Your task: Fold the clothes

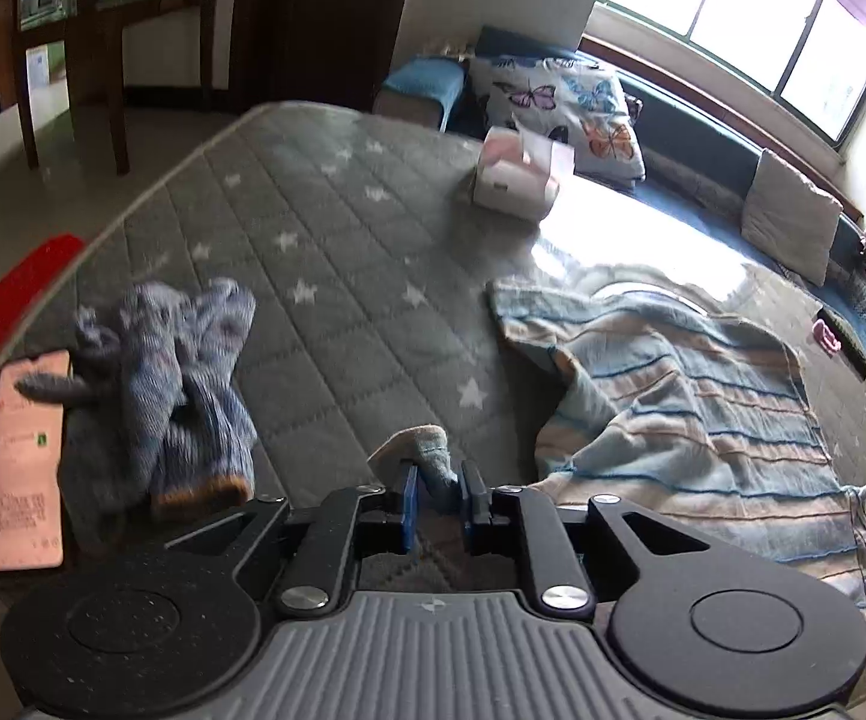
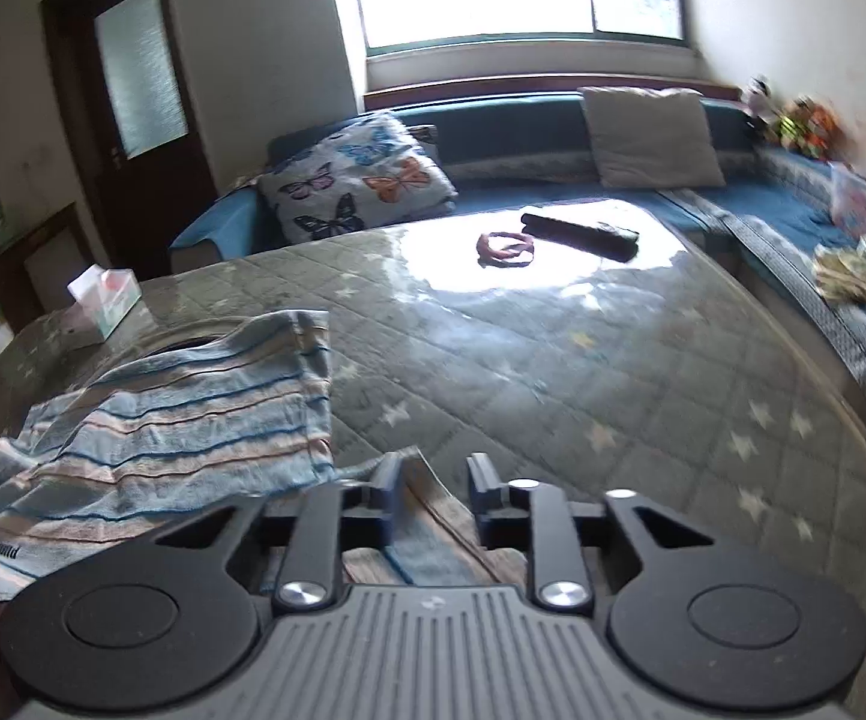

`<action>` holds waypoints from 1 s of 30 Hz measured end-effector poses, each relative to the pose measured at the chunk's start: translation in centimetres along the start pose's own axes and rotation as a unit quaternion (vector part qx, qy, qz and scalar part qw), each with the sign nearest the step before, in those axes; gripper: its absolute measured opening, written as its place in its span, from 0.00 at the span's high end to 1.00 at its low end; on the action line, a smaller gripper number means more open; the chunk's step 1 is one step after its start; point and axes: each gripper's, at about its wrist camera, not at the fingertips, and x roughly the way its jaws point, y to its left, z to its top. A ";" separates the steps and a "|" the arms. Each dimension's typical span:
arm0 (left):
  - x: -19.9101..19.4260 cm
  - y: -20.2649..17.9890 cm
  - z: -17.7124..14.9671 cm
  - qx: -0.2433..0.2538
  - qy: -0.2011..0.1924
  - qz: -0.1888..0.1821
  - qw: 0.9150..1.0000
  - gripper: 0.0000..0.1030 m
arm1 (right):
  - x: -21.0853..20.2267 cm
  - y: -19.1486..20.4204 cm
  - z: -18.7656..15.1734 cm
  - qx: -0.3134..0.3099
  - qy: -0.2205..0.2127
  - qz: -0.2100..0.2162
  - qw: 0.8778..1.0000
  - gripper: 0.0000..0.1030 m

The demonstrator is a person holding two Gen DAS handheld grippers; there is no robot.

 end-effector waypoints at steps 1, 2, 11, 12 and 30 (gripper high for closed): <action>-0.2 0.1 0.1 0.000 -0.001 0.002 1.000 0.81 | 0.4 0.4 0.3 -0.008 0.001 0.005 1.000 0.70; -0.3 0.4 0.1 -0.006 0.001 0.004 1.000 0.79 | 0.9 0.8 0.6 -0.016 0.003 0.009 1.000 0.69; 0.4 0.8 1.2 -0.021 0.002 0.003 1.000 0.75 | 4.7 4.0 3.0 -0.054 0.014 0.048 0.997 0.63; 1.0 0.5 1.6 -0.018 0.002 -0.002 1.000 0.75 | 5.1 4.2 3.3 -0.056 0.015 0.052 0.997 0.63; 15.3 -5.2 9.0 0.024 0.039 -0.007 0.999 0.71 | 16.1 7.6 8.7 -0.053 0.054 0.110 0.991 0.43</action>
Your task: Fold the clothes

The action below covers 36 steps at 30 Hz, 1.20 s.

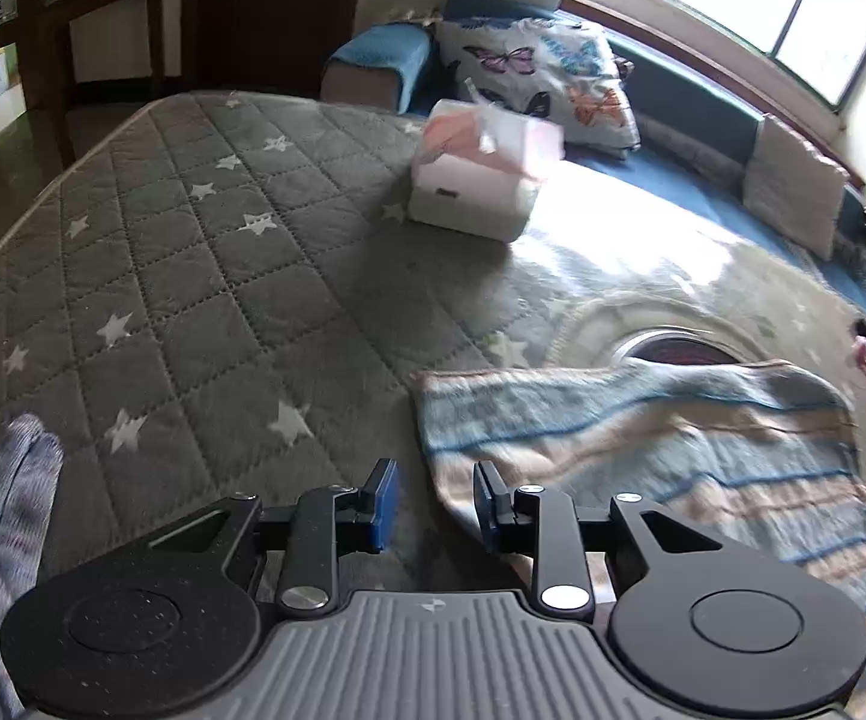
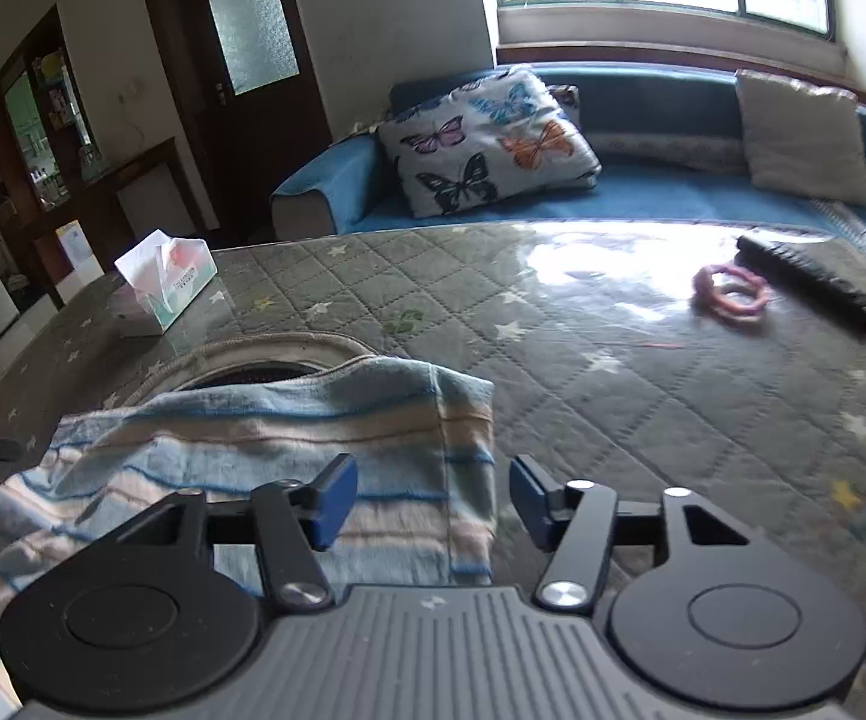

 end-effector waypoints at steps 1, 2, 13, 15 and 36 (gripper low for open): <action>0.6 0.0 0.3 -0.001 0.003 0.001 1.000 0.71 | 0.8 -0.2 0.3 0.008 0.003 0.004 1.000 0.40; 1.2 0.0 0.5 -0.001 0.006 0.001 1.000 0.71 | 1.8 -0.5 0.6 0.016 0.008 0.008 1.000 0.39; 3.4 0.0 1.4 0.016 0.010 -0.008 1.000 0.71 | 9.0 -2.8 2.4 0.068 0.024 0.036 0.997 0.34; 3.6 -0.1 1.4 0.017 0.009 -0.007 1.000 0.72 | 9.5 -2.8 2.7 0.075 0.022 0.058 0.995 0.34; 4.0 -0.8 1.4 0.043 -0.004 -0.012 0.999 0.73 | 5.1 1.8 1.7 -0.040 -0.022 0.099 0.994 0.33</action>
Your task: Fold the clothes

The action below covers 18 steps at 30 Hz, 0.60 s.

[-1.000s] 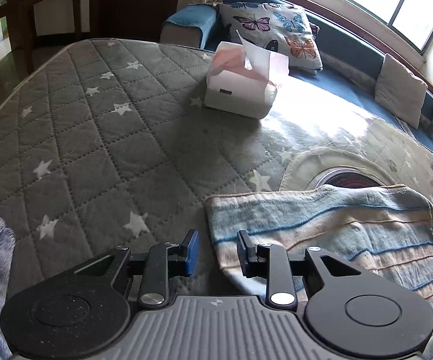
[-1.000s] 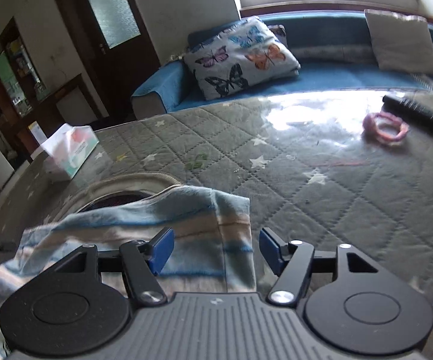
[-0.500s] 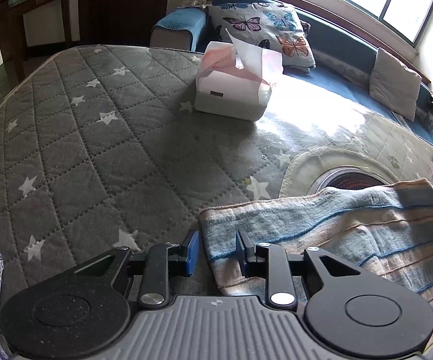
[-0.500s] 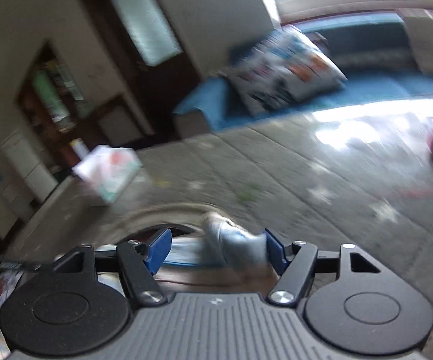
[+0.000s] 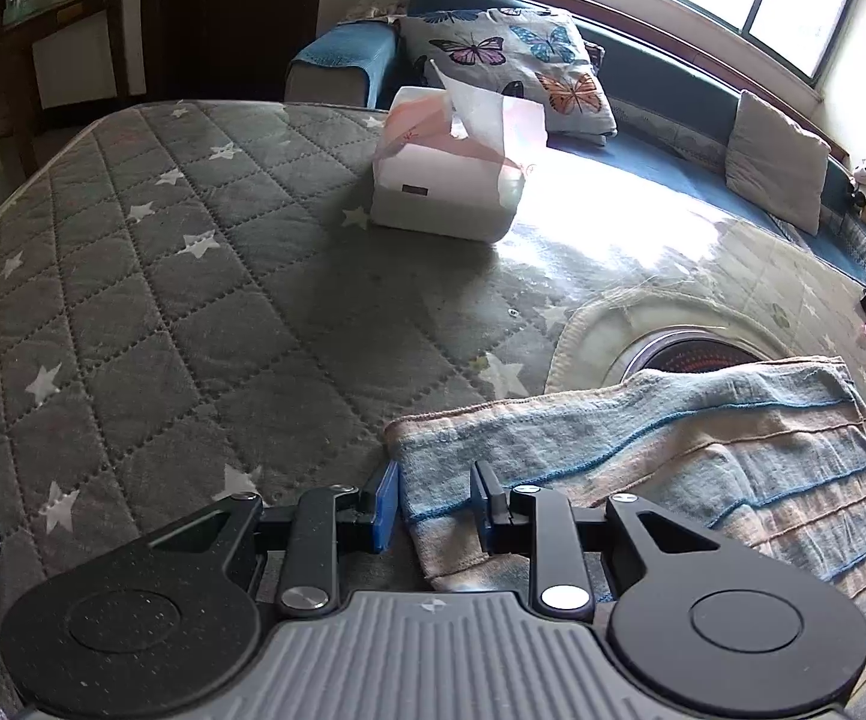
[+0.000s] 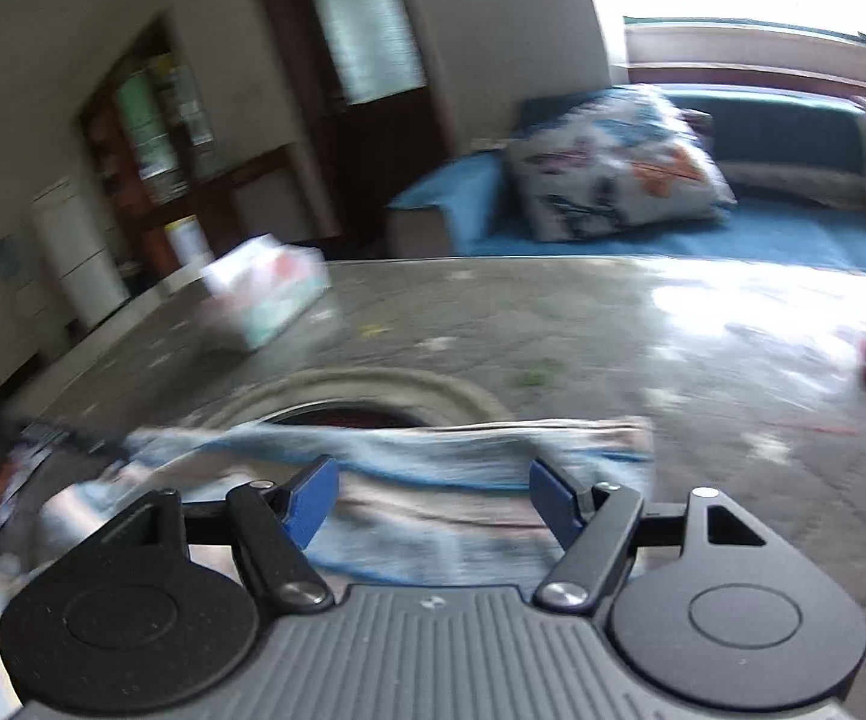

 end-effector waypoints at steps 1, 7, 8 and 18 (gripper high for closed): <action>0.0 -0.1 0.0 0.003 -0.001 0.000 1.000 0.73 | 0.3 -0.8 0.2 0.014 0.000 -0.016 1.000 0.38; -0.2 -0.2 -0.1 0.011 -0.003 -0.009 1.000 0.71 | 3.2 -4.6 0.5 0.062 0.025 -0.085 0.994 0.51; -0.4 -0.1 -0.1 0.011 -0.004 -0.009 1.000 0.71 | 3.5 -4.8 0.4 0.060 0.028 -0.091 0.994 0.51; 0.1 -0.4 -0.2 0.035 -0.003 0.005 0.999 0.73 | 5.0 -3.7 0.4 0.017 0.039 -0.119 0.992 0.85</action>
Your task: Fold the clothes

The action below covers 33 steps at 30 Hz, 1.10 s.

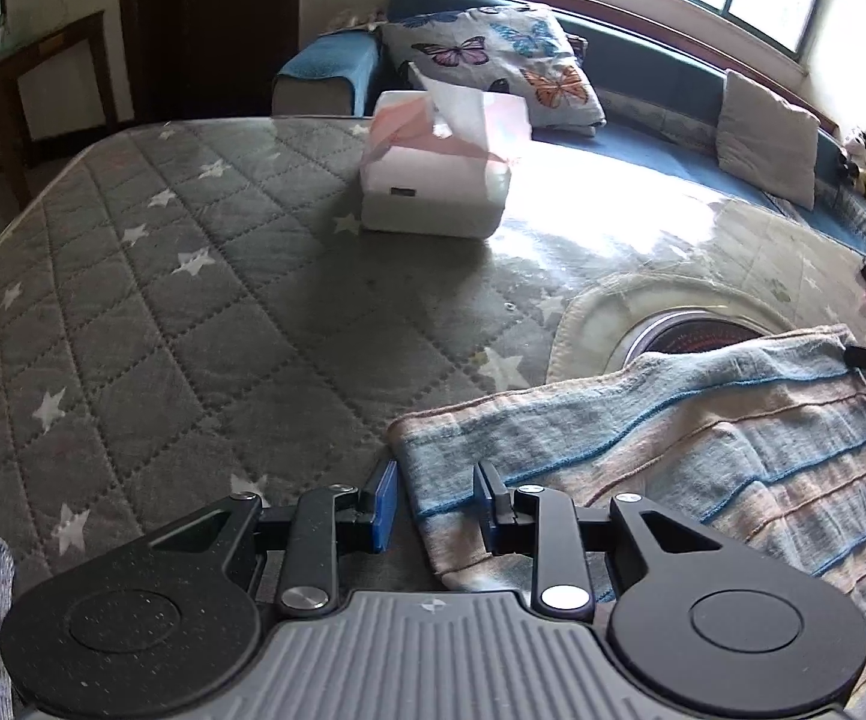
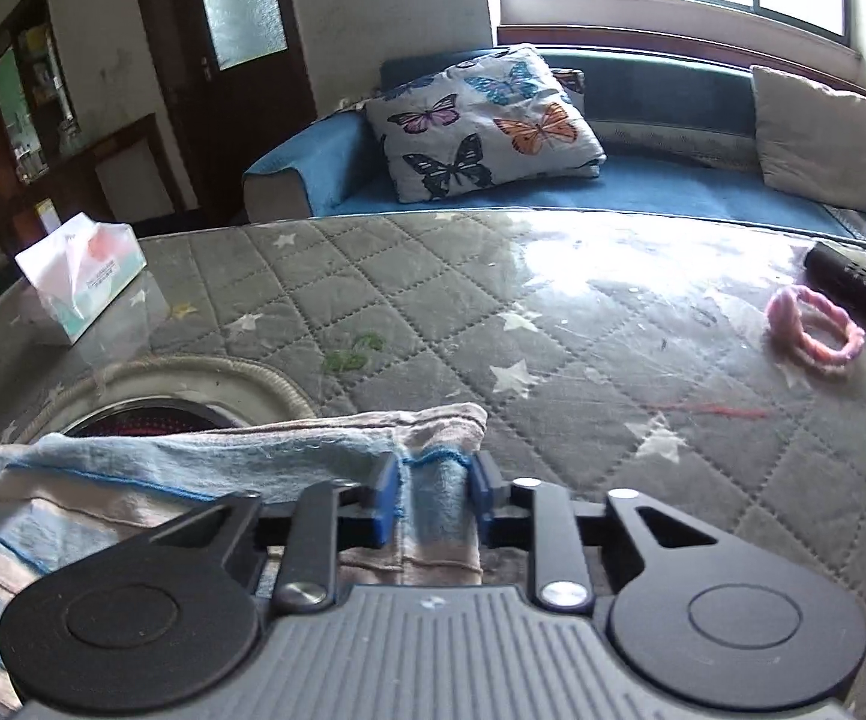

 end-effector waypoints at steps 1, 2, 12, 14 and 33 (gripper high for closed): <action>0.1 -0.1 0.0 0.004 -0.002 -0.002 1.000 0.73 | 0.0 0.1 0.0 -0.001 0.001 0.002 1.000 0.90; 0.2 -0.2 0.1 0.006 -0.004 -0.003 1.000 0.78 | 0.0 0.2 0.1 -0.003 0.001 0.003 1.000 0.92; -1.3 -1.5 3.7 0.049 -0.087 0.001 0.995 0.98 | -1.9 -0.2 1.9 -0.002 -0.046 -0.026 0.999 0.97; -1.6 -2.3 4.9 0.068 -0.116 0.005 0.991 0.98 | -2.2 -0.5 2.6 0.001 -0.061 -0.032 0.998 0.97; 3.0 -6.0 5.9 0.127 -0.113 0.038 0.985 0.93 | -0.8 -1.0 3.0 -0.010 -0.034 -0.054 0.998 0.64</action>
